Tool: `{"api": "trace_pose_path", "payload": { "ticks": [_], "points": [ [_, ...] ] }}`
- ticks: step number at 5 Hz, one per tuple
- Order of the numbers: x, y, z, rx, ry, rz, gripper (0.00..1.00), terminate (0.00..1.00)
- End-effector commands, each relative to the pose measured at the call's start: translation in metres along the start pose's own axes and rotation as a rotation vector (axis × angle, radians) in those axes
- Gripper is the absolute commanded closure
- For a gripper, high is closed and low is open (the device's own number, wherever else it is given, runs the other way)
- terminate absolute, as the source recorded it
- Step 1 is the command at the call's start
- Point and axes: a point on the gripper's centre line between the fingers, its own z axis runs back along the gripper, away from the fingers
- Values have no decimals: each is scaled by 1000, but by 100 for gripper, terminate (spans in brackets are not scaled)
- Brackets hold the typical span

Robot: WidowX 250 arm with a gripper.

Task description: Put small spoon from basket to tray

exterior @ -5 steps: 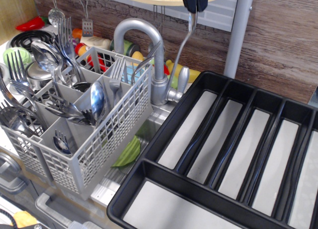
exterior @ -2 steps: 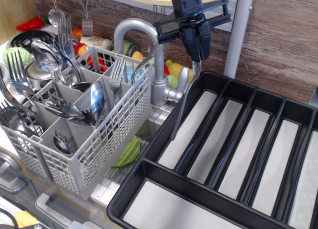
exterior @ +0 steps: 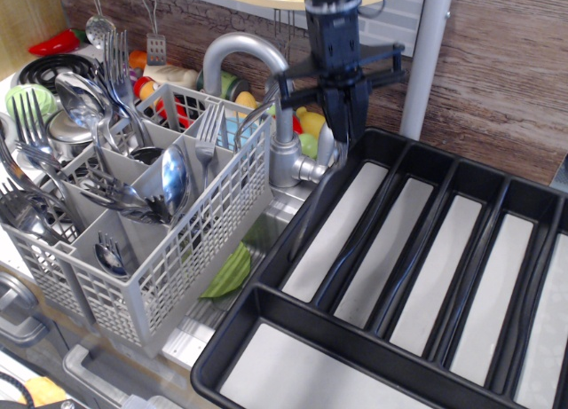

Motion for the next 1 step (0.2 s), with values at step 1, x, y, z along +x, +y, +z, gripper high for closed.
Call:
{"api": "trace_pose_path", "payload": {
  "ticks": [1],
  "points": [
    [9, 6, -12, -78, -42, -27, 100, 100]
  ]
}}
